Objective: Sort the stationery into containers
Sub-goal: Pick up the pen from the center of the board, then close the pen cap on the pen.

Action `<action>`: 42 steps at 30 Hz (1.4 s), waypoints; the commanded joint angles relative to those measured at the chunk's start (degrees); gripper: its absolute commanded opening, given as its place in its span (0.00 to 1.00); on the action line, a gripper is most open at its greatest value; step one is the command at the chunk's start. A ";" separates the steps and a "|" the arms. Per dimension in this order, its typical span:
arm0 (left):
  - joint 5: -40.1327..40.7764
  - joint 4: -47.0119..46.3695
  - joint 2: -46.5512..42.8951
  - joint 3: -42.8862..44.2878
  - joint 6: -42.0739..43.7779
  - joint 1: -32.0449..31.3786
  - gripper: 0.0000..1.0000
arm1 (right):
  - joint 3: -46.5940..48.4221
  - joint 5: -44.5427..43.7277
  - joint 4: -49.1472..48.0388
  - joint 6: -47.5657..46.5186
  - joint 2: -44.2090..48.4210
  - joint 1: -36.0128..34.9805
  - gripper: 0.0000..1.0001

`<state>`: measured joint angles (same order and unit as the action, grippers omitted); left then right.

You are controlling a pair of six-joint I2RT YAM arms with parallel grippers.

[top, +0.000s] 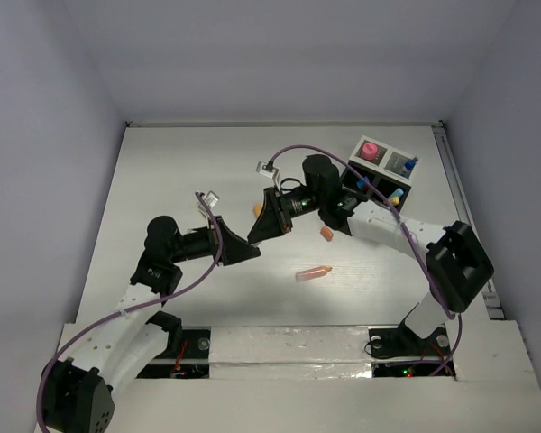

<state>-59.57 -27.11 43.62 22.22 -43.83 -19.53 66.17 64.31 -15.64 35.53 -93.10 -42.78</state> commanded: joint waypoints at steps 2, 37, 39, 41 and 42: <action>1.65 1.09 -0.90 2.74 3.49 -0.16 0.02 | 3.00 -0.50 -0.89 -1.07 0.37 -0.55 0.01; 25.56 10.59 -10.04 6.17 8.15 -0.16 0.00 | -5.98 -68.70 41.54 -20.32 8.82 10.27 0.37; 25.47 10.42 -10.39 5.56 7.71 -0.16 0.00 | -5.35 -70.81 43.58 -19.97 7.59 10.27 0.43; 25.30 9.45 -10.92 5.12 7.28 -0.16 0.00 | -6.31 -70.99 44.55 -19.19 7.23 10.27 0.45; 25.29 9.45 -10.92 5.03 7.27 -0.16 0.00 | -6.93 -70.99 44.55 -19.01 7.23 10.27 0.46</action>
<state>-33.80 -14.70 33.85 27.31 -36.47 -19.53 57.32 -2.59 25.50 17.28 -86.37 -32.67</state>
